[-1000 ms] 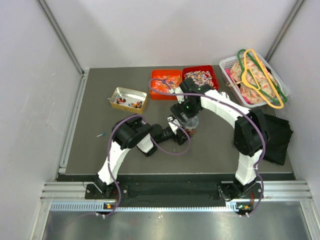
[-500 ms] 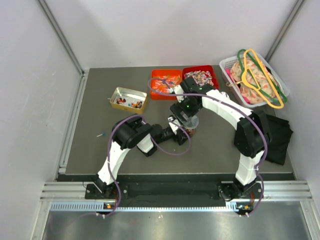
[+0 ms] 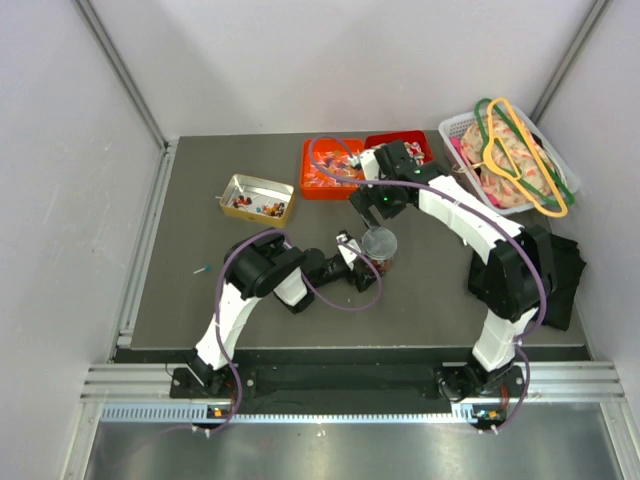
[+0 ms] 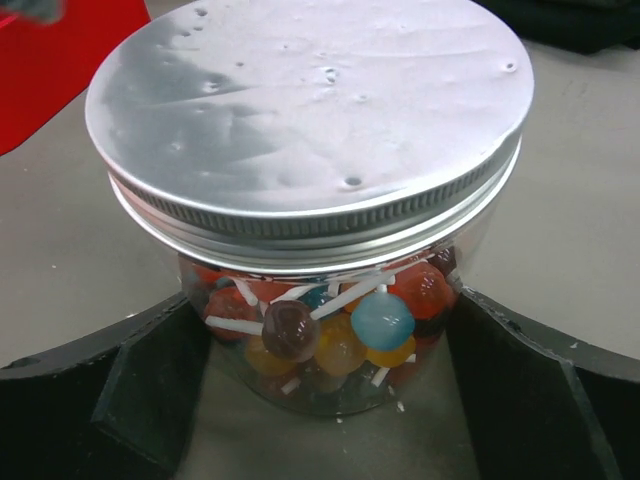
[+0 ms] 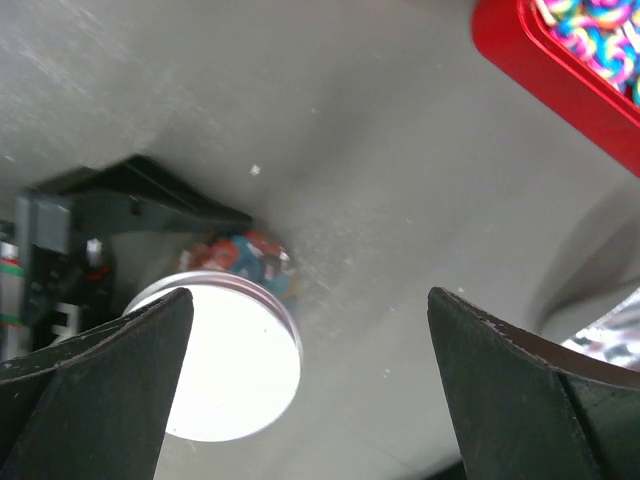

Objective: Pack the candies
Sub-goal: Screw the bottle lid onto the packing bottle.

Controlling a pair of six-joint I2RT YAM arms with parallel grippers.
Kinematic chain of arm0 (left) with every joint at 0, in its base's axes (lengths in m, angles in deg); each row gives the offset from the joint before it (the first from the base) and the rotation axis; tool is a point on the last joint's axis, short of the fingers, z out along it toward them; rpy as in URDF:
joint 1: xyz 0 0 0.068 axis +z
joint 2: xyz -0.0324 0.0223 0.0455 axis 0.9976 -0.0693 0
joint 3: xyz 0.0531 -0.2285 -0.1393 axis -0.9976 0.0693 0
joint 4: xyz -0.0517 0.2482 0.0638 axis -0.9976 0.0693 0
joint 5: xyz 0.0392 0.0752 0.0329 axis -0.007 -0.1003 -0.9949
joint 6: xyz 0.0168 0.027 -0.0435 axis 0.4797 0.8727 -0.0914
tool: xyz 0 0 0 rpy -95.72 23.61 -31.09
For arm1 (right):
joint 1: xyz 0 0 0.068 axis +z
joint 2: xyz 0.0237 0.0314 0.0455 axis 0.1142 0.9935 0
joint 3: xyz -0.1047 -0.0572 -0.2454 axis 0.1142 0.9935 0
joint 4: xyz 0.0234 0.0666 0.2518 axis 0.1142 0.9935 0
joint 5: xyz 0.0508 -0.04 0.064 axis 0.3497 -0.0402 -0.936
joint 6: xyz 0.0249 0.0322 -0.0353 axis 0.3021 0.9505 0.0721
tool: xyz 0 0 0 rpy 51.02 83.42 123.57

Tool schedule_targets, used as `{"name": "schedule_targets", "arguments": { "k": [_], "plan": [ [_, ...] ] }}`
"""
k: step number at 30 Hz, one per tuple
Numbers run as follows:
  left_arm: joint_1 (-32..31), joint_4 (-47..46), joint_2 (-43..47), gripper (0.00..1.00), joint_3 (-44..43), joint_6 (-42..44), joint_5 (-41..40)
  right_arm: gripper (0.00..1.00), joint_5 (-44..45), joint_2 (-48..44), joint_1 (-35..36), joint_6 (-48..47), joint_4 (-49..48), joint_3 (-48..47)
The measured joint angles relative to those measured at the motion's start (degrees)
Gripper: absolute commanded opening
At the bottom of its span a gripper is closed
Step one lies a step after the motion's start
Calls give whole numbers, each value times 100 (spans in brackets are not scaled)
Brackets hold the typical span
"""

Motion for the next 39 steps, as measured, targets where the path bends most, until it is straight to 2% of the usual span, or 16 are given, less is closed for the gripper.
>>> {"name": "schedule_targets", "arguments": {
  "k": [6,16,27,39],
  "plan": [
    [-26,0,0,99,17,-35,-4,99,-22,-140,-111,-219,247,90],
    [-74,-28,2,99,44,-35,-57,99,-184,-649,-109,-472,400,957],
    [-118,-70,37,99,142,-31,-205,99,-227,-826,-109,-479,-133,1300],
    [-131,168,566,99,765,39,-229,99,-249,-903,-109,-426,-424,1478]
  ]
}}
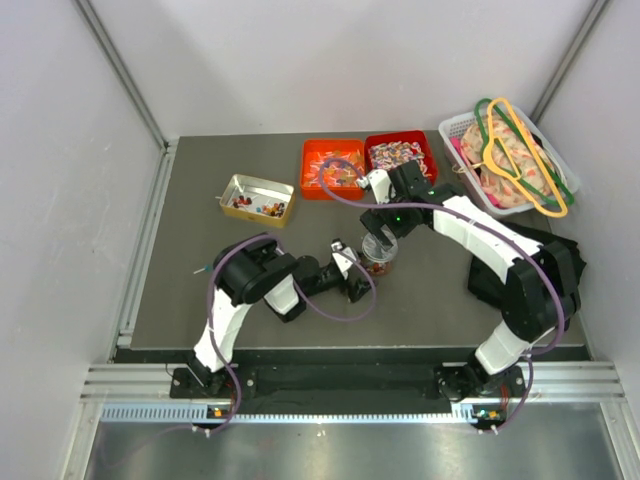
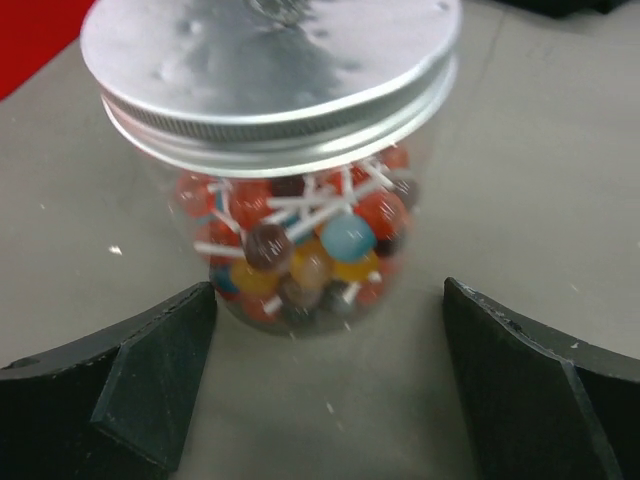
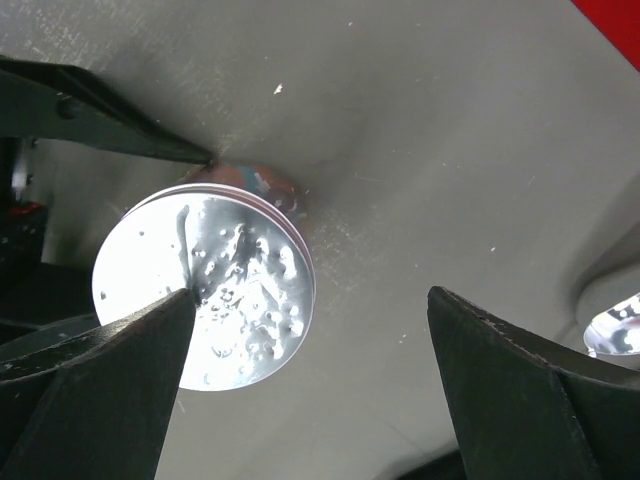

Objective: Pack the candies
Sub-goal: Screw the bottle lid onto the packing bottle.

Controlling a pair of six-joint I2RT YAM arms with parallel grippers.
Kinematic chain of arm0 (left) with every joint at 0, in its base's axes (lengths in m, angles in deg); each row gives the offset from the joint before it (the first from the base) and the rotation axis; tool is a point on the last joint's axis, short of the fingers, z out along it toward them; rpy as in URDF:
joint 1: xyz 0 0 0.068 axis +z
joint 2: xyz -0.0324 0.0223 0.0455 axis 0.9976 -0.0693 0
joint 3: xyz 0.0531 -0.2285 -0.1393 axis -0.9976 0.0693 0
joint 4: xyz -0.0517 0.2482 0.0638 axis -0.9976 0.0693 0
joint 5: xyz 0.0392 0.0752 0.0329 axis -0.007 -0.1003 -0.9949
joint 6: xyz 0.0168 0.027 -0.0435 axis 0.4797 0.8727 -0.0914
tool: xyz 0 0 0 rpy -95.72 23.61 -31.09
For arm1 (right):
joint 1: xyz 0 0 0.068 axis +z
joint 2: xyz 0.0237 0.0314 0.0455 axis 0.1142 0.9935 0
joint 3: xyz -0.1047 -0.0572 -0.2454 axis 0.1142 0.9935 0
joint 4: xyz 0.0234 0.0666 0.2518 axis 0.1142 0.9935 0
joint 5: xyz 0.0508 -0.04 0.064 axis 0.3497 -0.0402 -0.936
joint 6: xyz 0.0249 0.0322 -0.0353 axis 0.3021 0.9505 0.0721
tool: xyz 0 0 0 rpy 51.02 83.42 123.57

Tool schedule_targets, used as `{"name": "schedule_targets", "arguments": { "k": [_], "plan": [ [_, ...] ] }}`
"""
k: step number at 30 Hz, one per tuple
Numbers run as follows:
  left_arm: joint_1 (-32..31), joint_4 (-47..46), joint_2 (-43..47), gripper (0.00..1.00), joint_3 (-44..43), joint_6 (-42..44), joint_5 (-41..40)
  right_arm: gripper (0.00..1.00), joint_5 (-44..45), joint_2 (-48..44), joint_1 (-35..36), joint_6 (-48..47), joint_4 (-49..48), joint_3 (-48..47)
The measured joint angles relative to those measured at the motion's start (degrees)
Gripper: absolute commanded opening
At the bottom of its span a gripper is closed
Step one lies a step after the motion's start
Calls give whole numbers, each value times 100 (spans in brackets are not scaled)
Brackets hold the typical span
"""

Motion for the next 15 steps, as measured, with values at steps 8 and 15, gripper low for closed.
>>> {"name": "schedule_targets", "arguments": {
  "k": [8,15],
  "plan": [
    [-7,286,566,99,592,186,210,99,2,-7,0,-4,2,0],
    [291,2308,1620,99,415,393,828,99,63,-76,0,-26,125,-22]
  ]
}}
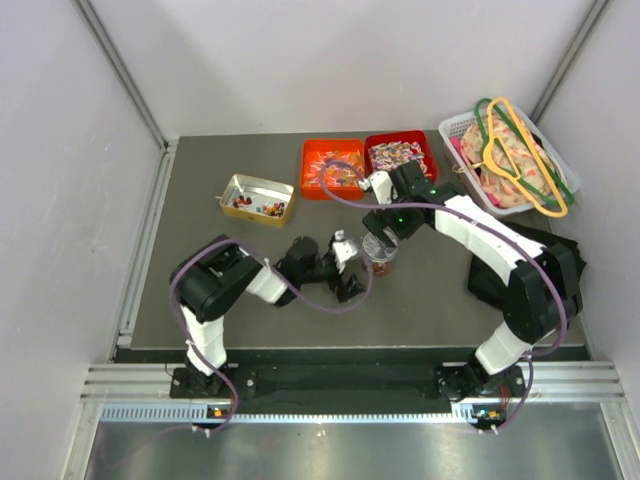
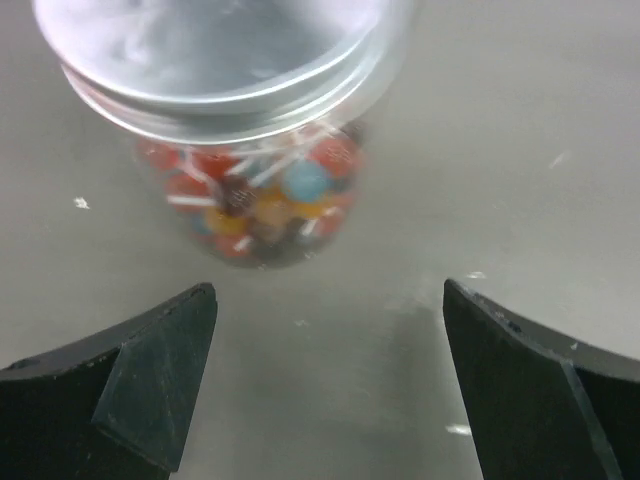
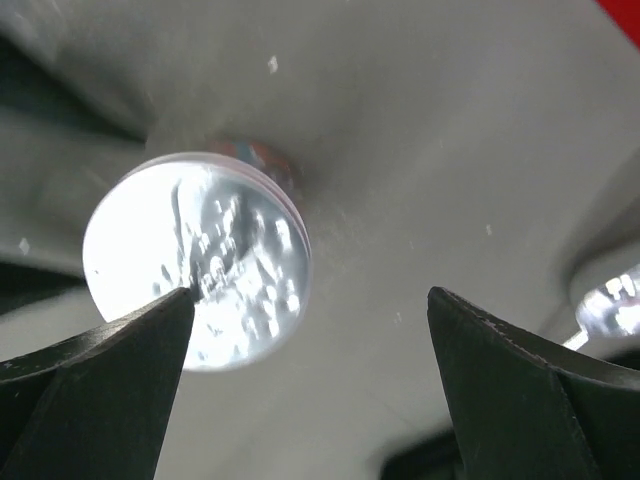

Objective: Pack the candies
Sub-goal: Screw the bottle lid onto the packing bottle, then reset both arms

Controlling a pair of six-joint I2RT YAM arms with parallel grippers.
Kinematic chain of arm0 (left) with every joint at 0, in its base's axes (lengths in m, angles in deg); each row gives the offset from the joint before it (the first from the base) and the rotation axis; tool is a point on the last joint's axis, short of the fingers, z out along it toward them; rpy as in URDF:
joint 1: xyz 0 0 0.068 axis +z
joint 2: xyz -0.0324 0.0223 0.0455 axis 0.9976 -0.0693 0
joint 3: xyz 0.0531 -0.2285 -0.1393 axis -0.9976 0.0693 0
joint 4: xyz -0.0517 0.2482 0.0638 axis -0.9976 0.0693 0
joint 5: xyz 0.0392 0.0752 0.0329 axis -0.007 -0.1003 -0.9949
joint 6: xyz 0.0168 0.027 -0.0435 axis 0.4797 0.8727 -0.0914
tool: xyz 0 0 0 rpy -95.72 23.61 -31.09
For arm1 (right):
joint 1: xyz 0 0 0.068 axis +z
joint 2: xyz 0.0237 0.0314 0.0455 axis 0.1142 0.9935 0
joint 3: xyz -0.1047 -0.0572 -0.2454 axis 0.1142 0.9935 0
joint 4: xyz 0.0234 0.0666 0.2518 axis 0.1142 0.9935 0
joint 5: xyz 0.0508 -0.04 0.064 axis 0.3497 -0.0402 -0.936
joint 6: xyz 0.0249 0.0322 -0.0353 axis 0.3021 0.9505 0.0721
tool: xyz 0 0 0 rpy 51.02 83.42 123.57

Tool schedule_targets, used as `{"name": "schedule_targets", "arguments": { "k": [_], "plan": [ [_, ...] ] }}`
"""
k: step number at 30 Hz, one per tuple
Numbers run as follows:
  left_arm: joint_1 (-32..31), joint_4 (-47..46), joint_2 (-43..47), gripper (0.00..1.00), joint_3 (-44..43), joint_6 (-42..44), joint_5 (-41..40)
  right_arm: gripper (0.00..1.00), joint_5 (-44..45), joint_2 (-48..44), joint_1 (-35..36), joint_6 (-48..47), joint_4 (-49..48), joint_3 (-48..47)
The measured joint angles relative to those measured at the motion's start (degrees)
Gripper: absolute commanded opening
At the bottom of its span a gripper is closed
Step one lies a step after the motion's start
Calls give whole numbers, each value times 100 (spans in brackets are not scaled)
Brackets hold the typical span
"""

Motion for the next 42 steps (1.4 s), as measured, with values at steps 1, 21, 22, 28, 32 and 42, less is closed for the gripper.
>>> {"name": "schedule_targets", "arguments": {
  "k": [1,21,22,28,32,42],
  "plan": [
    [85,691,103,99,-291,46,118,99,48,-17,0,-39,164,-39],
    [1816,8959,2339,99,-5108,1235,166,99,651,-2315,-1010,-841,1672,-2109],
    [1915,9158,2430,99,-5226,1300,28,99,651,-2437,-1088,-876,1670,-2109],
    [3152,9934,2680,99,-6168,1368,-420,99,1073,-3171,-1357,-925,1519,-2009],
    [3912,10030,2717,99,-6719,1353,-518,99,1569,-3311,-1451,-920,1228,-2026],
    [4205,10332,2728,99,-7528,1261,-581,99,2166,-3027,-1523,-1038,531,-2673]
  ]
}}
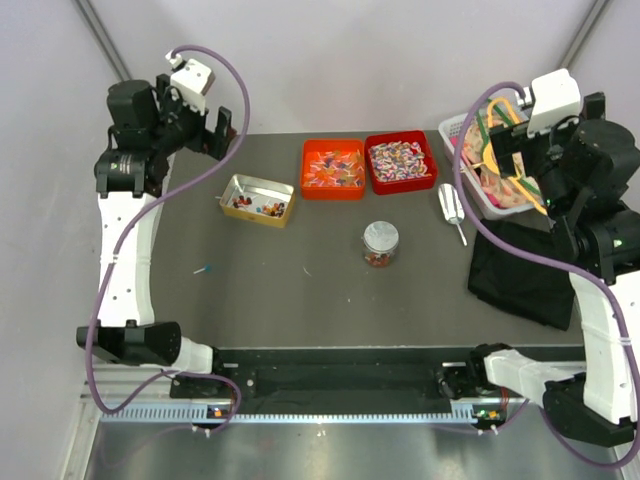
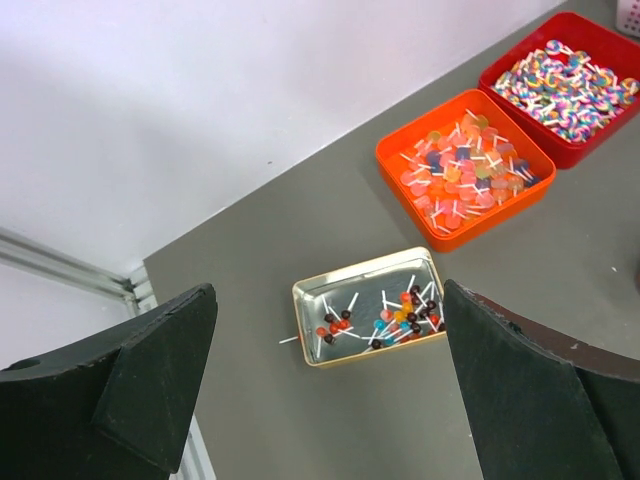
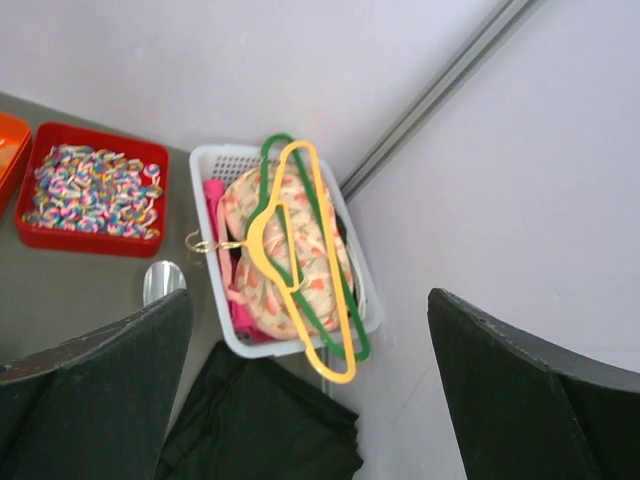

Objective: Pack the candies
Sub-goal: Reset both arms

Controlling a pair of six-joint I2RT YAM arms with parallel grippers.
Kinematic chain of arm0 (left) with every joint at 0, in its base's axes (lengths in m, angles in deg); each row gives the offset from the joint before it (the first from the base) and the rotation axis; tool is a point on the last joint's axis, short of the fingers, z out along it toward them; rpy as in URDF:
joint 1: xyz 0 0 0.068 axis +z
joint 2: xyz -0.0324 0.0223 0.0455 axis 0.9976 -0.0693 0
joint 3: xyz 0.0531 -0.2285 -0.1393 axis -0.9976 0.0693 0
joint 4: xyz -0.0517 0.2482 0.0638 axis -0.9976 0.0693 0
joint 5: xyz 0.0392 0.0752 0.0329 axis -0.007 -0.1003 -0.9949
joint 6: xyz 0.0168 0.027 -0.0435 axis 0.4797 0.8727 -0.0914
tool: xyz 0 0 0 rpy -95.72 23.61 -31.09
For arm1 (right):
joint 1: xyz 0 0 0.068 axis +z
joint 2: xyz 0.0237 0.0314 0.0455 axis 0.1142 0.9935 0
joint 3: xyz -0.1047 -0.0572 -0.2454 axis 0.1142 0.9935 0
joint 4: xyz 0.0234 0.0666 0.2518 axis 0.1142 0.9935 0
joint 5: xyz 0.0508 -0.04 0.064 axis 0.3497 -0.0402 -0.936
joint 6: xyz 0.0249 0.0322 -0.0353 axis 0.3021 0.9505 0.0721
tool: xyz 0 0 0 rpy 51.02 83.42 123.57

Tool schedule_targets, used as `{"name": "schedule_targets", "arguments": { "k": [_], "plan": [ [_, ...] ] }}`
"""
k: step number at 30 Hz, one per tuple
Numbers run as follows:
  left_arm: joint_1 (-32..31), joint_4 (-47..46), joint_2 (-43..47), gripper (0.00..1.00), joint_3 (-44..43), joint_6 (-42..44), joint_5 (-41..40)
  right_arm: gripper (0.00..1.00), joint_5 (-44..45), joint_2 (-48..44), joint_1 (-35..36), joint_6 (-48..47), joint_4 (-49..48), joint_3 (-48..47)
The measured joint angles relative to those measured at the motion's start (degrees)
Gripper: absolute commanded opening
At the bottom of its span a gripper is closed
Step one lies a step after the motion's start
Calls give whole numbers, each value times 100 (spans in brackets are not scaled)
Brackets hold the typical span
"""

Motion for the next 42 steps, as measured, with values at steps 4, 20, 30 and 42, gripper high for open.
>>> {"name": "schedule_targets", "arguments": {
  "k": [4,20,30,42],
  "plan": [
    [116,33,-11,99,-179,-72,-22,99,83,-9,0,-52,-205,-155],
    [175,61,-140,99,-466,-212,-15,99,61,-4,0,-98,-282,-396],
    [175,63,-140,99,-468,-214,-17,99,61,-2,0,-98,-280,-393],
    [177,114,-267,99,-625,-372,13,99,-490,105,-2,-92,-111,-566]
  ]
}}
